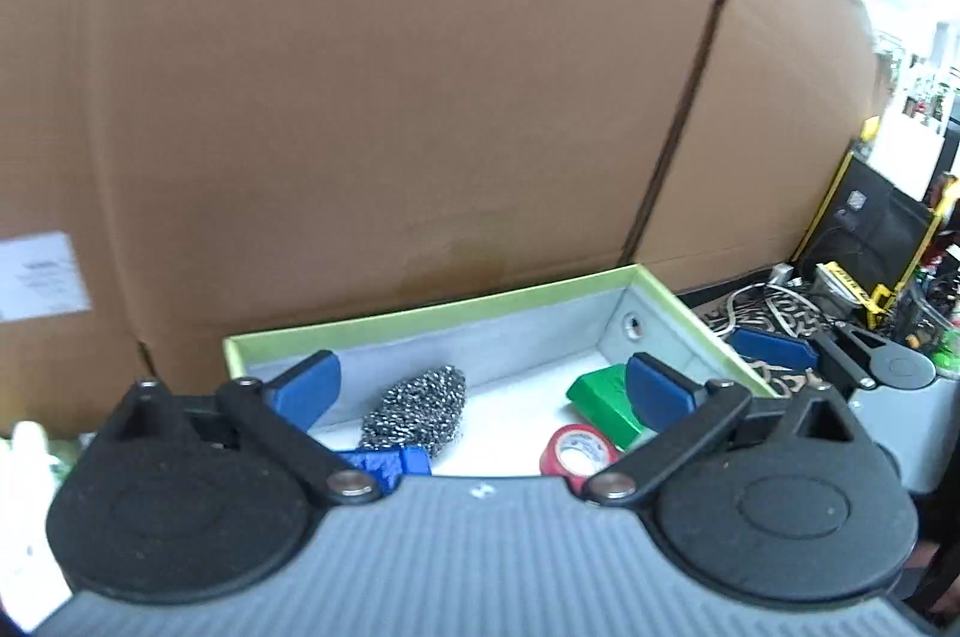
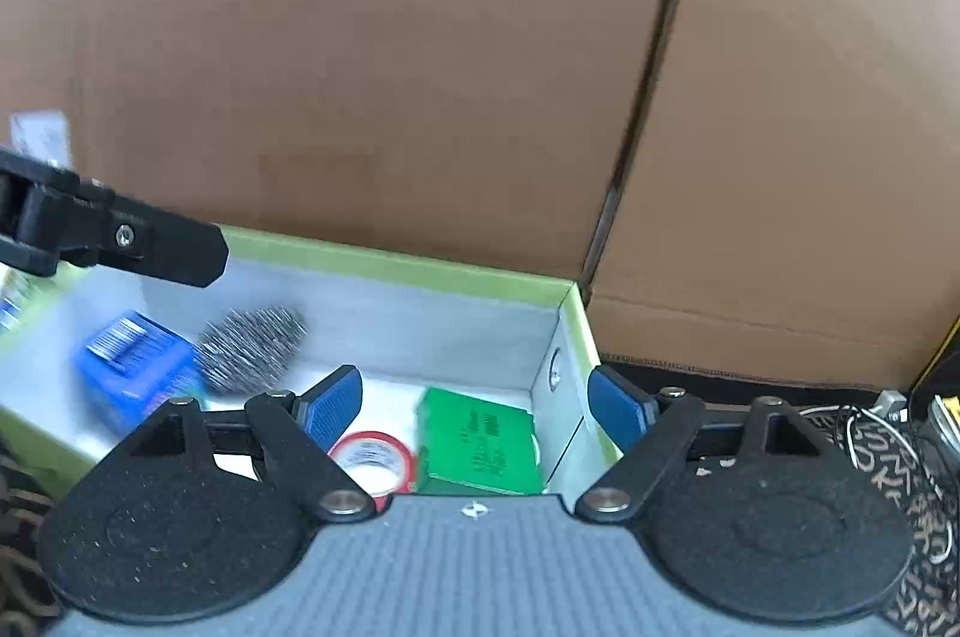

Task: Organize objects
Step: 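Carry both items into the lime-green shoebox and open both tools, then move both tools back to the pile of items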

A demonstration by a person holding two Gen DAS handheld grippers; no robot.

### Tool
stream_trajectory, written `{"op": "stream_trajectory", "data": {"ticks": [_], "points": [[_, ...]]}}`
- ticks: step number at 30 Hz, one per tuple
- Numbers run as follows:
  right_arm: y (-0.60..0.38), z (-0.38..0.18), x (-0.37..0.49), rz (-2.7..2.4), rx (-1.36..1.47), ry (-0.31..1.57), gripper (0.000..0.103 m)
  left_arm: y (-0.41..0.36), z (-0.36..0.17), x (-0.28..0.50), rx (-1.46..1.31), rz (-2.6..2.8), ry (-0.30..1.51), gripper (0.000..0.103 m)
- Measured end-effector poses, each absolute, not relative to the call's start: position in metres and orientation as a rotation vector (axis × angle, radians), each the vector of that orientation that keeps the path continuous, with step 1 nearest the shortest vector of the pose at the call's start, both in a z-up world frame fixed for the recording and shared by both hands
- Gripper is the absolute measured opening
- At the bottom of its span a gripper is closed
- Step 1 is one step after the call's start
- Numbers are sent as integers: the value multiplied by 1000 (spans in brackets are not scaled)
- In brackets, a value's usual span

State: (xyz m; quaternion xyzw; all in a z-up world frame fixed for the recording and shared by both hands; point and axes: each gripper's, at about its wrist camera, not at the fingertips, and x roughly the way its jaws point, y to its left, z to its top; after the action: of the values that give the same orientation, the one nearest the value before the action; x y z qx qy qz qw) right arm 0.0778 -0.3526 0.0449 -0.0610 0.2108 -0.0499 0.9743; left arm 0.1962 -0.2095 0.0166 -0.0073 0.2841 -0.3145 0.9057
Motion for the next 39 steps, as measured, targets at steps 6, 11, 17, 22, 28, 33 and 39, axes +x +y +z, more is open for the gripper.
{"op": "stream_trajectory", "data": {"ticks": [6,11,17,22,28,33,39], "points": [[-326,63,5,-37,-16,313,93,-174,37,147,-19,-623,547,103],[-296,62,-26,25,-2,253,96,-133,41,101,19,-545,522,103],[-268,36,-36,110,50,304,96,-55,22,56,-38,-461,569,103],[-240,8,-28,182,69,382,96,-5,-13,43,-104,-355,647,103],[-204,-10,-7,250,19,462,96,34,-34,45,-206,-263,706,103],[-183,-19,14,268,-40,503,90,46,-33,44,-217,-274,694,103],[-167,-25,34,285,-76,529,78,46,-31,51,-215,-312,681,99]]}}
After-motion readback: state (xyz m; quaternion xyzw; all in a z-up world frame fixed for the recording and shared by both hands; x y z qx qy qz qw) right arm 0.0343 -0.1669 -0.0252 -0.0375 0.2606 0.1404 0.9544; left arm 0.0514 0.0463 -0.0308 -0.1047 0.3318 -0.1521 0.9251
